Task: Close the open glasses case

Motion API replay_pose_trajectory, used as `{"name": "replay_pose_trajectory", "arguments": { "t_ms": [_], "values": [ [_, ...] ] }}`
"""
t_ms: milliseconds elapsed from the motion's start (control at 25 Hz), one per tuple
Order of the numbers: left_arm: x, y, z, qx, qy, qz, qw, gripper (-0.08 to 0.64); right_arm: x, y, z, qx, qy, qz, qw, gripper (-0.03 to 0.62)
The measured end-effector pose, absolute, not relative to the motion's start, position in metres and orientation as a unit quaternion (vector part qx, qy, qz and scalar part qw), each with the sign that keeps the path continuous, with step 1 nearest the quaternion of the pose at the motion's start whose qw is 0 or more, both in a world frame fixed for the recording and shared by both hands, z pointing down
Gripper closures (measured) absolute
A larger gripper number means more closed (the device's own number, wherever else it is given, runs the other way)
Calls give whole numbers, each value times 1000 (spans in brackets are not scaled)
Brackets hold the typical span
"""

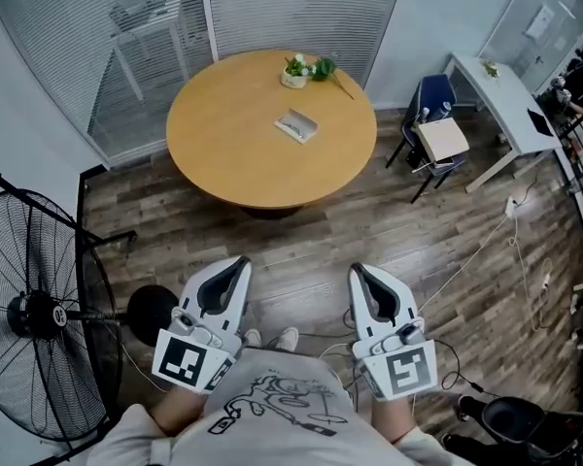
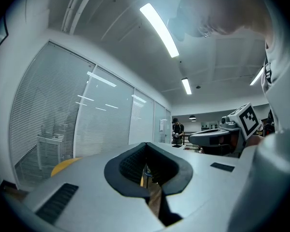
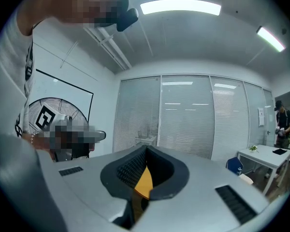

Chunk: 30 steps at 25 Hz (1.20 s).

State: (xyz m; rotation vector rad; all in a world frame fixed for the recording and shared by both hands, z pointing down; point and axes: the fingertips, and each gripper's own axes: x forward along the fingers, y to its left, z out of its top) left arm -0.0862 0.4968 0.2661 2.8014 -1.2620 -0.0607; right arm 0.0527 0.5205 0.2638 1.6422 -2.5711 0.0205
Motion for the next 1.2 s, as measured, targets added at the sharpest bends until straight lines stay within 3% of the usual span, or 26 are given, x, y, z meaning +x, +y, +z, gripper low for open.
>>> {"name": "replay_pose_trajectory", "arguments": {
  "t_ms": [200,1200],
  "values": [
    [-72,495,273,911,-410,-15,42,541,66,515,263,547,-837,14,21,583],
    [-86,374,277,906,-421,-13,43,541,51,394,284,522,-850,21,69,583]
  ]
}}
